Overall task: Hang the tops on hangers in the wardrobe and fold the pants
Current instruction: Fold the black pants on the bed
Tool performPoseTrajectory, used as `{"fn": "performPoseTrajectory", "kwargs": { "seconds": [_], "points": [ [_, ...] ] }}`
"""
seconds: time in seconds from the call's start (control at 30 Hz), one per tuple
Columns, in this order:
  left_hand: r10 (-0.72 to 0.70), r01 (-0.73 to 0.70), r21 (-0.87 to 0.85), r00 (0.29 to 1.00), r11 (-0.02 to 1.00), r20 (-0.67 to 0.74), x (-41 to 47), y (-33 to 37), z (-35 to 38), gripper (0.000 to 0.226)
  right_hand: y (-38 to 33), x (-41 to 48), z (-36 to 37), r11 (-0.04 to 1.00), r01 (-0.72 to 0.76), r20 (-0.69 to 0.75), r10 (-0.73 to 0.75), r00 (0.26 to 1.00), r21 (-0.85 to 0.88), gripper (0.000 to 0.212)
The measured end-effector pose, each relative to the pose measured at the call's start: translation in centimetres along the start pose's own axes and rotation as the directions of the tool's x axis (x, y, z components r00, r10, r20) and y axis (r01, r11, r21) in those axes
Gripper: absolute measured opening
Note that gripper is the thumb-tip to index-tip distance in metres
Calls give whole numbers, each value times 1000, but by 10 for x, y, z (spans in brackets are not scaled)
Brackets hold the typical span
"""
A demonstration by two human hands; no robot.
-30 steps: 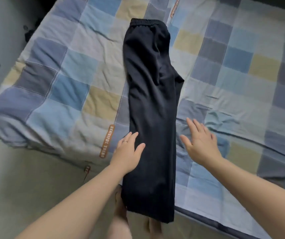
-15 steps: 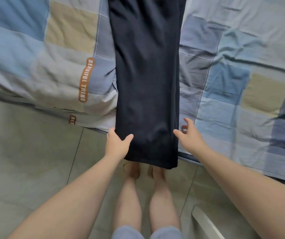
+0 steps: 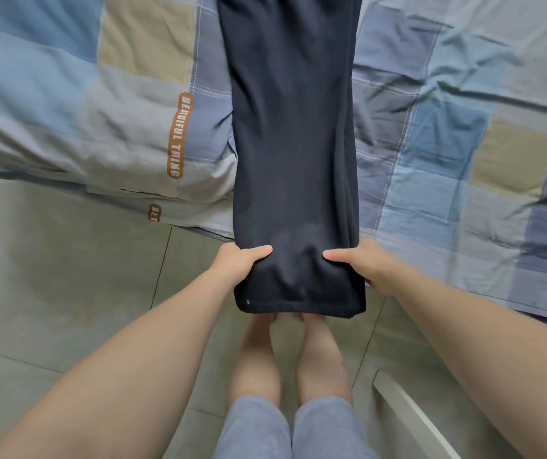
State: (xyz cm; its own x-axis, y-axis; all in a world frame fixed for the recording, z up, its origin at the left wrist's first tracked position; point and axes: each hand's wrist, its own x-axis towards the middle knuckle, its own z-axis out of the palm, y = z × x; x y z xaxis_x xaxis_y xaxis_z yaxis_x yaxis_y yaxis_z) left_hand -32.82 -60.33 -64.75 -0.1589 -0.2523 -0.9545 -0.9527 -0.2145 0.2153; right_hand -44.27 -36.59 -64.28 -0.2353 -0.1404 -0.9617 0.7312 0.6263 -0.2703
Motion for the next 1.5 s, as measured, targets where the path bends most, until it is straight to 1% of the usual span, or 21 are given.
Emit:
{"fn": "performPoseTrajectory", "kwargs": {
  "seconds": [0.07, 0.13, 0.2, 0.27, 0.33, 0.43, 0.53, 0.6, 0.67, 0.77, 0.9, 0.97, 1.1, 1.2, 1.3, 1.4, 1.5],
  "points": [
    [-18, 18, -22, 999, 1000, 32, -21, -1, -7, 45, 3, -22, 0, 1000, -22, -18, 22, 1000, -2, 37],
    [2, -2, -17, 999, 1000, 32, -44, -2, -15, 41, 7, -49, 3, 999, -30, -24, 31, 999, 29, 37],
    [26, -26, -8, 999, 1000, 28, -69, -1, -25, 35, 9, -79, 9, 998, -15, -39, 18, 999, 62, 29],
    [32, -30, -54, 999, 998, 40, -96, 0, -35, 32, 9, -109, 17, 994, 15, -74, -7, 997, 111, 19],
    [36, -32, -86, 998, 996, 43, -124, 3, -45, 30, 3, -138, 26, 984, 38, -133, -15, 991, 174, 13],
    [48, -46, -94, 999, 994, 24, -161, 9, -60, 30, -12, -180, 39, 960, 42, -198, 14, 980, 276, 10],
    [44, -43, -143, 999, 989, 4, -194, 12, -74, 26, -30, -218, 47, 926, 80, -247, 15, 969, 370, 12],
    [42, -41, -196, 999, 980, 3, -217, 12, -83, 20, -38, -243, 50, 913, 120, -277, -8, 961, 391, 13],
    [56, -54, -232, 998, 971, 0, -237, 10, -90, 18, -43, -265, 53, 900, 165, -283, -49, 958, 404, 9],
    [94, -98, -233, 995, 967, -26, -266, 2, -99, 20, -38, -293, 60, 874, 207, -279, -87, 956, 439, 10],
    [136, -154, -202, 986, 967, -97, -300, -23, -101, 29, -11, -320, 70, 855, 236, -267, -120, 956, 462, 12],
    [119, -145, -227, 985, 963, -125, -314, -45, -95, 31, 11, -330, 75, 850, 243, -263, -129, 956, 467, 13],
    [52, -95, -276, 986, 957, -158, -340, -109, -77, 34, 68, -346, 85, 856, 254, -233, -162, 959, 450, 11],
    [-13, -31, -264, 987, 964, -163, -354, -168, -62, 38, 118, -357, 92, 880, 204, -196, -129, 972, 428, 13],
    [-84, 47, -253, 987, 966, -137, -365, -219, -51, 44, 162, -368, 96, 925, 157, -159, -107, 981, 347, 17],
    [-95, 57, -253, 985, 966, -142, -377, -240, -48, 41, 184, -376, 97, 947, 143, -124, -111, 986, 289, 22],
    [-55, 1, -265, 979, 964, -197, -387, -230, -47, 30, 181, -381, 95, 934, 154, -119, -122, 985, 323, 17]
  ]
}}
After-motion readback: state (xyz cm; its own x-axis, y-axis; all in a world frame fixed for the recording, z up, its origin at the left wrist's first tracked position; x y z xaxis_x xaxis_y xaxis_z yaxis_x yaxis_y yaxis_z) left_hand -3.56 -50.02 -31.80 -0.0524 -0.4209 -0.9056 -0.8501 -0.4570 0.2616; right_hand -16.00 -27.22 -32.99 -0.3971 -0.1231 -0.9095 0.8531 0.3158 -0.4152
